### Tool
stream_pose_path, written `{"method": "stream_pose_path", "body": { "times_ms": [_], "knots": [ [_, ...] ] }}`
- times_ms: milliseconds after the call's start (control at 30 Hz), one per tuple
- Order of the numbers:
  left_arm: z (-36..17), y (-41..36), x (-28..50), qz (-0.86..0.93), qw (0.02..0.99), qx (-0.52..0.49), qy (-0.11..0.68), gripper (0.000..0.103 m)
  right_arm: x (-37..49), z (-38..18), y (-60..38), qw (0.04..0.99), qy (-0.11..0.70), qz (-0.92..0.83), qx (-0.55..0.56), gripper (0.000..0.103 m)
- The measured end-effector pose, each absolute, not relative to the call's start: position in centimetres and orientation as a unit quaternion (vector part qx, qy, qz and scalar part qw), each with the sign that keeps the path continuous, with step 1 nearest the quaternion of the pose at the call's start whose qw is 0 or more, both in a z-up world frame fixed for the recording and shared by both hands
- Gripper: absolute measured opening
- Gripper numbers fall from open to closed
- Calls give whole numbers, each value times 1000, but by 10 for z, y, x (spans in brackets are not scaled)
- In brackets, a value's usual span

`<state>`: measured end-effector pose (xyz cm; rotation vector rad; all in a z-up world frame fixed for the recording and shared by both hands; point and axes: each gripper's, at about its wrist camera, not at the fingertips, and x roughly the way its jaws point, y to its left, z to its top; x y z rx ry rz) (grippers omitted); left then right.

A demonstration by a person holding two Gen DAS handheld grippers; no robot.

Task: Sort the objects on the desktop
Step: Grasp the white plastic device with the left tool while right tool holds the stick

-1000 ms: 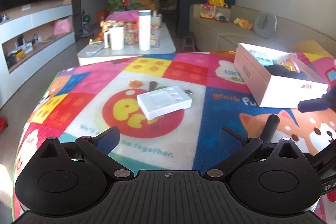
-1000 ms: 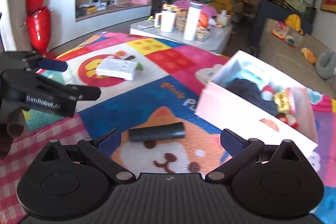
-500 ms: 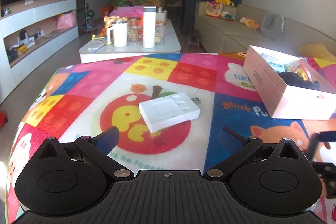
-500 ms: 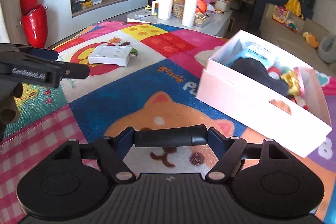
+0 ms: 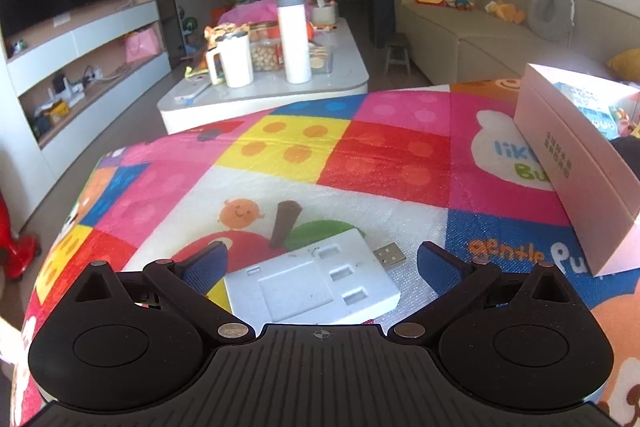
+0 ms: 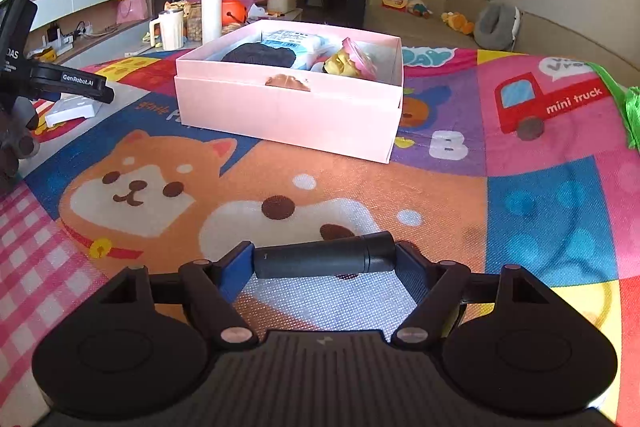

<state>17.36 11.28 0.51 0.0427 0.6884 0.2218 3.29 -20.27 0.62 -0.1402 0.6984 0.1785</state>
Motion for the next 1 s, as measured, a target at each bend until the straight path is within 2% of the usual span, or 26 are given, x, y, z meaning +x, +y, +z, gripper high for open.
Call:
{"method": "stream_pose_path", "body": {
  "times_ms": [67, 100, 133, 233, 300, 367, 467, 500, 533, 600, 733, 900, 1000],
  "knots": [
    [5, 111, 171, 106, 936, 30, 335, 96, 35, 6, -205, 933, 343, 85, -59, 84],
    [6, 110, 169, 101, 937, 37, 334, 84, 36, 6, -207, 934, 345, 86, -50, 86],
    [6, 108, 167, 93, 936, 43, 336, 67, 36, 6, -209, 934, 345, 85, -42, 89],
    [9, 100, 159, 71, 938, 45, 338, 58, 38, 7, -215, 935, 345, 79, -19, 98],
    [13, 87, 148, 31, 942, 46, 332, 50, 38, 7, -217, 936, 344, 77, -14, 99],
    [15, 68, 135, -13, 943, 52, 328, 49, 37, 7, -216, 936, 343, 77, -14, 101],
    [18, 42, 112, -71, 944, 50, 319, 52, 38, 7, -215, 936, 345, 73, -18, 103],
    [20, 37, 105, -80, 945, 47, 314, 61, 38, 7, -215, 935, 346, 71, -18, 103],
    [22, 34, 98, -82, 948, 44, 306, 79, 38, 7, -215, 935, 347, 70, -17, 103],
    [28, 34, 86, -68, 955, 38, 285, 99, 39, 6, -215, 934, 349, 69, -17, 103],
    [38, 51, 81, 8, 963, 29, 266, 102, 41, 5, -214, 931, 357, 67, -20, 103],
    [34, 76, 80, 31, 936, -68, 343, 103, 41, 4, -214, 931, 359, 63, -20, 103],
    [26, 68, 72, 3, 928, -81, 363, 103, 41, 4, -214, 931, 359, 61, -20, 103]
  ]
}}
